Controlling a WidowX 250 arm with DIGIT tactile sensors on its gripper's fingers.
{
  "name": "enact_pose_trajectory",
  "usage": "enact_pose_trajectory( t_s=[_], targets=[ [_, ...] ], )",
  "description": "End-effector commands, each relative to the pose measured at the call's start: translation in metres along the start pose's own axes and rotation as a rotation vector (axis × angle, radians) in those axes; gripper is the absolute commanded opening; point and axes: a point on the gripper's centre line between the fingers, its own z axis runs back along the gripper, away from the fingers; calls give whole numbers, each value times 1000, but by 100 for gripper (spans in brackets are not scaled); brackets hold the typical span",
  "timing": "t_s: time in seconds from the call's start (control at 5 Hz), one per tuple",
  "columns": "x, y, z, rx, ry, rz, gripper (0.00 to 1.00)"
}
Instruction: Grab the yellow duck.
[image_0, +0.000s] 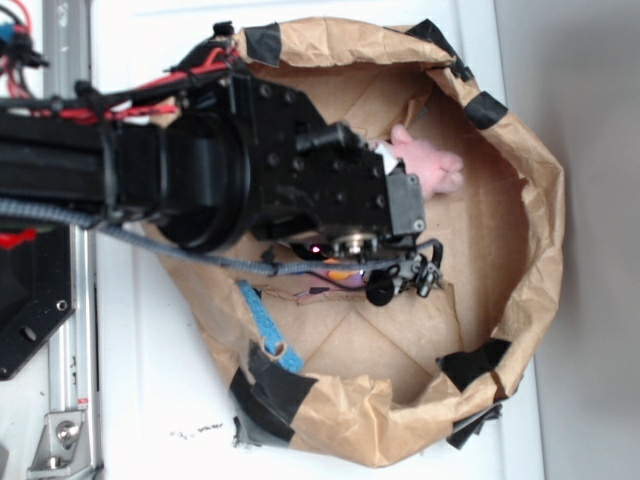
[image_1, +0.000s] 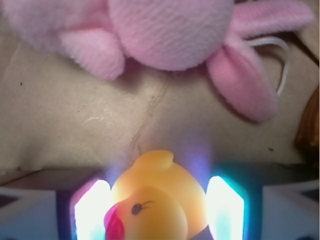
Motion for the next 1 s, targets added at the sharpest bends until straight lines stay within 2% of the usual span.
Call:
enact_pose_trajectory(
  t_s=[0.0, 0.2, 0.4, 0.8],
  targets=[
    [2, -8, 102, 77, -143, -529, 0],
    [2, -1, 151, 64, -63, -660, 0],
    [10, 5, 171, -31, -62, -710, 0],
    [27, -4, 156, -62, -57, -670, 0]
  ],
)
